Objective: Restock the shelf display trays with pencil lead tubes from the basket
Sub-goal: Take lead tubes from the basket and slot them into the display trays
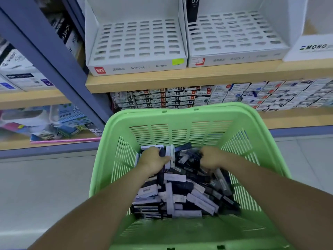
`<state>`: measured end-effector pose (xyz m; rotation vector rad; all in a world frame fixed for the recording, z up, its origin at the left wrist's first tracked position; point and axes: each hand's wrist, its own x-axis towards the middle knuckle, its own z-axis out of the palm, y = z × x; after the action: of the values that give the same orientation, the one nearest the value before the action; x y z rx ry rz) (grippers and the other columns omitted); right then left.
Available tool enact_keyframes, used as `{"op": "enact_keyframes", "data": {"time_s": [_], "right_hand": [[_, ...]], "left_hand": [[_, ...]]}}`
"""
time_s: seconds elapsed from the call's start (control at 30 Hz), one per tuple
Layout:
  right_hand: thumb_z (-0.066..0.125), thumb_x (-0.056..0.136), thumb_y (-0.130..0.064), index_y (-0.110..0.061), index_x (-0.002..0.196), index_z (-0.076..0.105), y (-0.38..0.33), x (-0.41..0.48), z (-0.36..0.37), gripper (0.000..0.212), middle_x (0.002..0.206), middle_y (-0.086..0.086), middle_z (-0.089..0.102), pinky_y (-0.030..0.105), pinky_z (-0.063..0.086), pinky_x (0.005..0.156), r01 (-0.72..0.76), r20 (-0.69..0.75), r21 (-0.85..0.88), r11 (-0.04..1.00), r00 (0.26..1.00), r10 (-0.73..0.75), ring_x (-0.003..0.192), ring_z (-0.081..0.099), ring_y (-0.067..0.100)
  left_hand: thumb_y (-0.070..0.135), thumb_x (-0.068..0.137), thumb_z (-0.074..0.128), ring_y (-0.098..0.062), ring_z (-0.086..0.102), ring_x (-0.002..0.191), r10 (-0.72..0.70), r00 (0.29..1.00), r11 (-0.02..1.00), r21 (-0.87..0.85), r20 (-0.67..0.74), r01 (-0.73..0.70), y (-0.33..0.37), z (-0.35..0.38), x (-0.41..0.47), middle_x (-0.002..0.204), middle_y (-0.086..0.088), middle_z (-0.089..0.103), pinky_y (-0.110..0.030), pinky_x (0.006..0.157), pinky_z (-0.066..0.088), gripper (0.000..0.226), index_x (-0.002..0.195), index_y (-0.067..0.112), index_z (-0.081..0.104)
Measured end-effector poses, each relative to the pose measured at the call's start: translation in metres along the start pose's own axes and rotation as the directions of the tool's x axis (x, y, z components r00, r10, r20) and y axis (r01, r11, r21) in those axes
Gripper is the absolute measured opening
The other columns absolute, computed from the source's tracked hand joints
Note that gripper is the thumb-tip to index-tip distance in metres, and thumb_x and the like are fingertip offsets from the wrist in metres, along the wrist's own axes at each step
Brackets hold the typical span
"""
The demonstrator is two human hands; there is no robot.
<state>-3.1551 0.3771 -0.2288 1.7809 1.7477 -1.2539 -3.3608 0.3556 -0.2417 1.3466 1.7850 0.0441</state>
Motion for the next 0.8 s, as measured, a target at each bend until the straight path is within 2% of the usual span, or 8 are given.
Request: {"op": "enact_keyframes", "data": {"time_s": [0.1,0.13,0.2,0.3,0.43,0.5,0.67,0.8], "right_hand": [[0.059,0.085,-0.004,0.003,0.093,0.062,0.001,-0.005,-0.012,0.011,0.056,0.01,0.054,0.027,0.038,0.048,0.018,0.028,0.3,0.954,0.999,-0.028,0.045,0.048,0.021],[0.059,0.087,-0.005,-0.003,0.085,0.059,-0.001,-0.008,-0.014,0.003,0.053,0.007,0.049,0.026,0.035,0.045,0.005,0.049,0.465,0.886,0.998,-0.031,0.041,0.043,0.018],[0.055,0.093,-0.006,-0.009,0.08,0.051,-0.005,-0.014,-0.013,0.014,0.054,0.001,0.043,0.02,0.027,0.036,-0.063,0.136,0.752,0.656,0.989,-0.061,0.039,0.033,0.01],[0.053,0.099,-0.018,-0.011,0.09,0.047,-0.021,-0.029,-0.004,0.013,0.06,0.0,0.049,0.015,0.024,0.032,-0.098,0.204,0.896,0.434,0.957,-0.205,0.043,0.038,0.007],[0.054,0.099,-0.034,-0.007,0.102,0.061,-0.041,-0.045,0.002,0.028,0.068,0.001,0.063,0.015,0.024,0.035,-0.008,0.184,0.884,0.468,0.925,-0.333,0.046,0.049,0.006],[0.056,0.098,-0.036,-0.008,0.103,0.064,-0.045,-0.049,0.002,0.029,0.075,0.003,0.067,0.016,0.026,0.036,0.01,0.175,0.879,0.477,0.924,-0.341,0.05,0.051,0.008],[0.065,0.092,-0.032,-0.008,0.099,0.066,-0.055,-0.056,0.01,0.024,0.085,0.009,0.07,0.019,0.027,0.039,0.055,0.106,0.89,0.452,0.94,-0.324,0.068,0.054,0.017],[0.068,0.091,-0.027,-0.003,0.099,0.064,-0.054,-0.06,0.001,0.025,0.079,0.009,0.069,0.017,0.029,0.035,0.08,0.076,0.905,0.418,0.936,-0.344,0.058,0.053,0.013]], "left_hand": [[0.04,0.091,0.06,-0.022,0.051,0.06,-0.026,0.999,0.994,-0.104,0.023,0.029,0.01,-0.012,-0.009,0.069,-0.01,0.054,-0.027,0.058,0.033,0.035,0.081,0.007,0.058],[0.042,0.091,0.06,-0.023,0.054,0.065,-0.027,0.998,0.986,-0.162,0.055,0.035,0.013,-0.016,-0.012,0.074,-0.012,0.057,-0.027,0.061,0.036,0.035,0.084,0.007,0.059],[0.043,0.092,0.059,-0.021,0.056,0.069,0.001,0.994,0.956,-0.291,0.105,0.03,0.023,-0.023,-0.025,0.078,-0.011,0.059,-0.026,0.064,0.039,0.035,0.085,0.009,0.057],[0.042,0.093,0.058,-0.013,0.061,0.073,0.026,0.999,0.87,-0.494,0.043,-0.001,0.041,-0.026,-0.04,0.079,0.0,0.066,-0.022,0.064,0.046,0.025,0.079,0.021,0.056],[0.045,0.093,0.055,-0.02,0.069,0.076,-0.014,0.997,0.799,-0.6,-0.082,-0.038,0.052,-0.016,-0.051,0.086,-0.005,0.072,-0.032,0.067,0.057,0.027,0.084,0.02,0.061],[0.047,0.095,0.051,-0.021,0.068,0.073,-0.051,0.987,0.826,-0.562,-0.15,-0.043,0.053,-0.015,-0.053,0.082,-0.005,0.071,-0.031,0.063,0.056,0.032,0.081,0.019,0.062],[0.044,0.095,0.053,-0.031,0.069,0.082,-0.146,0.953,0.789,-0.613,-0.266,-0.05,0.056,-0.014,-0.057,0.082,-0.011,0.072,-0.045,0.078,0.057,0.042,0.082,0.007,0.069],[0.049,0.094,0.05,-0.023,0.063,0.067,-0.21,0.949,0.748,-0.663,-0.234,0.002,0.065,-0.021,-0.061,0.077,-0.005,0.068,-0.032,0.058,0.052,0.043,0.082,0.01,0.066]]}}
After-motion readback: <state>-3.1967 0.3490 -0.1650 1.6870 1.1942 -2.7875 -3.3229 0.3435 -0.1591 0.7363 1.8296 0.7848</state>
